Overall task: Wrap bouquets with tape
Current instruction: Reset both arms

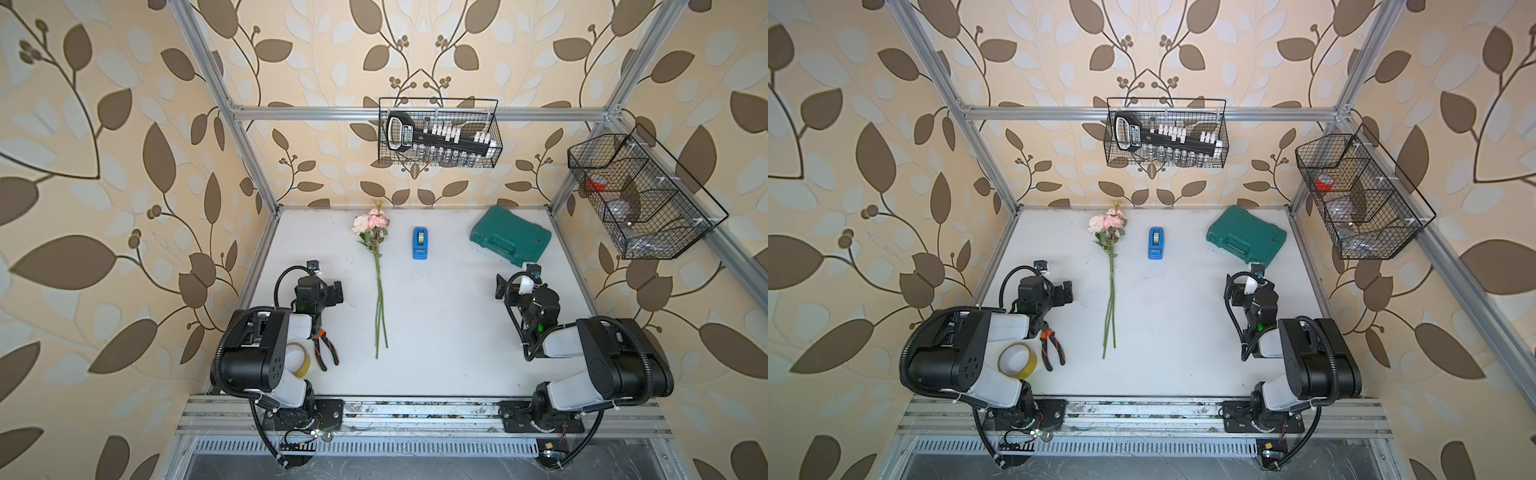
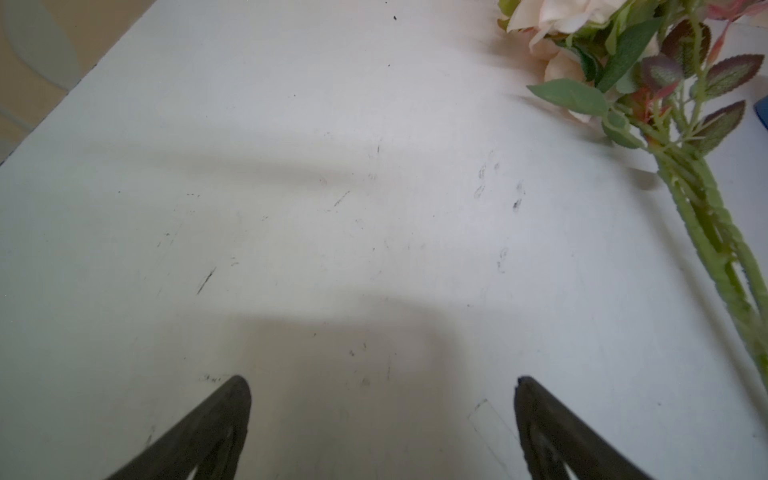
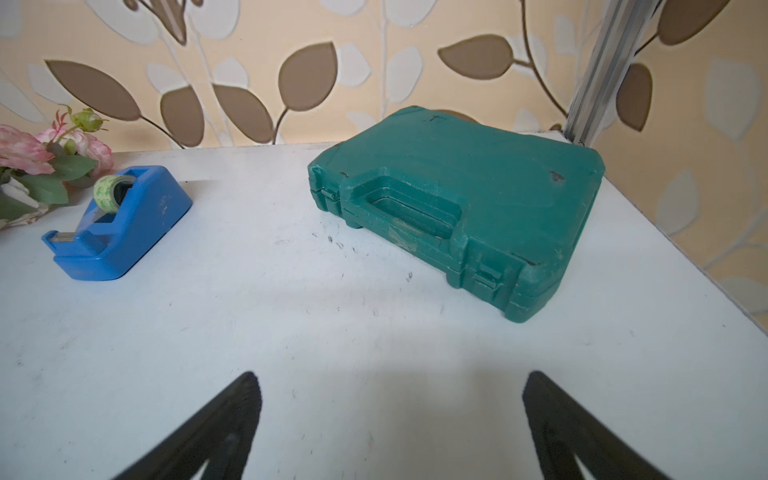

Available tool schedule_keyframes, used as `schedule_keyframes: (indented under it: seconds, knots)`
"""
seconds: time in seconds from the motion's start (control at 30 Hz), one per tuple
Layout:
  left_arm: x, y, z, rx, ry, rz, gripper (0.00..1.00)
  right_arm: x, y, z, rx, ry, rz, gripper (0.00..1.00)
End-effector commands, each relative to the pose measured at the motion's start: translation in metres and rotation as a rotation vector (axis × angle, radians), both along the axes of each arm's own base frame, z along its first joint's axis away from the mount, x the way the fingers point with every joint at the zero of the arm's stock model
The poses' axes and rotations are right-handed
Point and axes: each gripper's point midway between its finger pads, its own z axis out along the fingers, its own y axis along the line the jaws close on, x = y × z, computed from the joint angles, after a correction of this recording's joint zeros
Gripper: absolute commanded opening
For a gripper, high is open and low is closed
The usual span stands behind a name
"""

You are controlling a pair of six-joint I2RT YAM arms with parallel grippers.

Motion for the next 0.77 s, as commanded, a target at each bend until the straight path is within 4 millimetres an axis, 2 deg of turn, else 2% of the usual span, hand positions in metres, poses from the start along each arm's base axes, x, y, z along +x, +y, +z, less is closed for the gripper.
schedule_keyframes:
  seconds: [0.0, 0.73]
  knots:
    - [0.0126, -0.0041, 0.0252, 0.011, -0.096, -0.036, 0.99, 0.0072, 0.0012, 0.0150, -0.006, -0.051, 0.013, 1.00]
    - [0.0127, -0.0087, 0.0270, 0.040, -0.102, -0.042, 0.99, 0.0056, 0.0029, 0.0167, -0.010, -0.057, 0.019, 1.00]
